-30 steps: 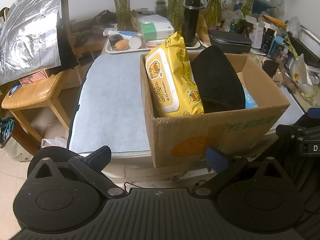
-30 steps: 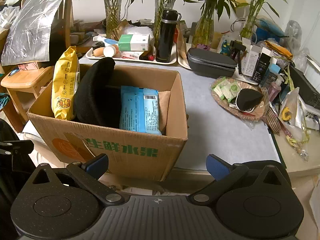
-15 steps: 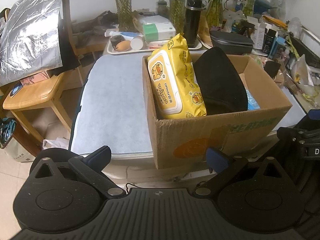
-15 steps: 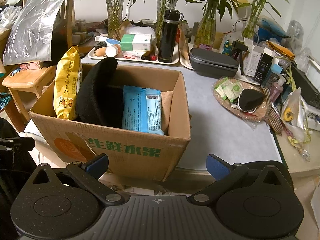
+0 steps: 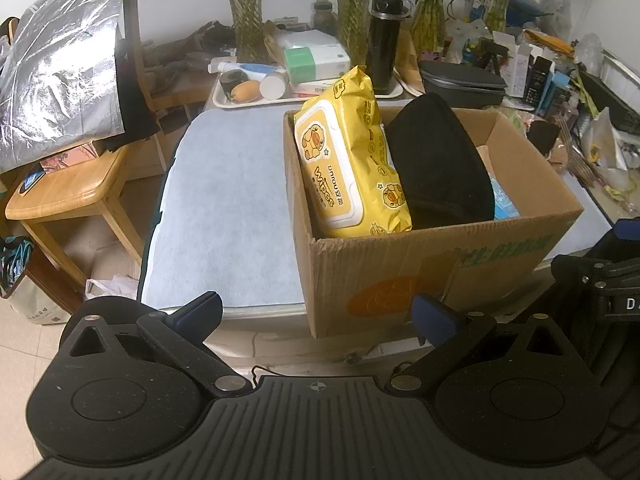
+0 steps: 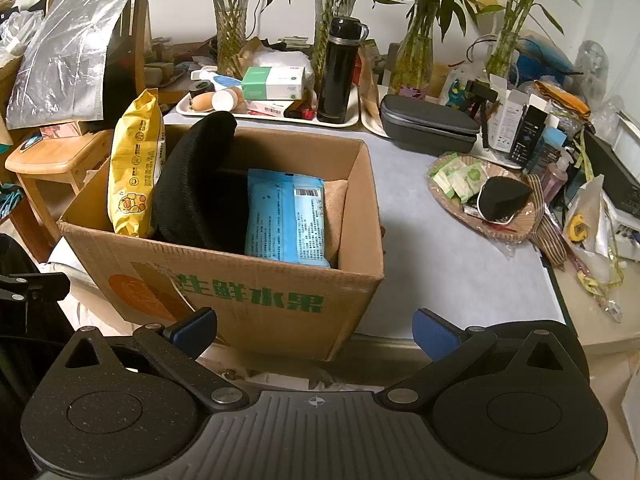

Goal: Organize soft objects

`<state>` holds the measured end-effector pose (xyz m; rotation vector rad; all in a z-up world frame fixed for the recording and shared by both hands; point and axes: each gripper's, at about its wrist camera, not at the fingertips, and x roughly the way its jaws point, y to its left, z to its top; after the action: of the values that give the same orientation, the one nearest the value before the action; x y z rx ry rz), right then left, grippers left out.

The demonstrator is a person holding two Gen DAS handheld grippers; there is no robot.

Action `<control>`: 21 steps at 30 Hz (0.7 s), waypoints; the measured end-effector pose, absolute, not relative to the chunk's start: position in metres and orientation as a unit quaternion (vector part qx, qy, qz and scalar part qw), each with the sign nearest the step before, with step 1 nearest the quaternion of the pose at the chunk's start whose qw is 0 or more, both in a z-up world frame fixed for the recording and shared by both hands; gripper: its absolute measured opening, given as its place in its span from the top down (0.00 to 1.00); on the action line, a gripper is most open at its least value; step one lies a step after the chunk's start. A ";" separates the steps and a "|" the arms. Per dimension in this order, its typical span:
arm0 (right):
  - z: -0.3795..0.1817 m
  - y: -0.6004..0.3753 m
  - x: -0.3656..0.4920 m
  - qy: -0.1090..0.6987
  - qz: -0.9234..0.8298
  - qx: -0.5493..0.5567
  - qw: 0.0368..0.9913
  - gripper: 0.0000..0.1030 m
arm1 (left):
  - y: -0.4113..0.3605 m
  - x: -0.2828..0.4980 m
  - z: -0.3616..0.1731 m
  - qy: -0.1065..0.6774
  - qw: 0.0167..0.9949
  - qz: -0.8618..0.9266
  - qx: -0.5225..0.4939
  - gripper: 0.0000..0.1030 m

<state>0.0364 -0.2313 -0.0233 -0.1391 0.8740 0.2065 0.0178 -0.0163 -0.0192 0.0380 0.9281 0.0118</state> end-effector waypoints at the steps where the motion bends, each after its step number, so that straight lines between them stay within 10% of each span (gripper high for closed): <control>1: -0.023 -0.231 0.036 0.422 0.100 -0.067 0.899 0.00 | -0.016 0.018 -0.019 0.447 0.894 0.006 0.018 0.00; 21: -0.023 -0.232 0.037 0.422 0.099 -0.067 0.899 0.00 | -0.017 0.017 -0.021 0.448 0.894 0.005 0.019 0.00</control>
<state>0.0367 -0.2318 -0.0231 -0.1385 0.8733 0.2041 0.0171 -0.0175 -0.0206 0.0385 0.9290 0.0107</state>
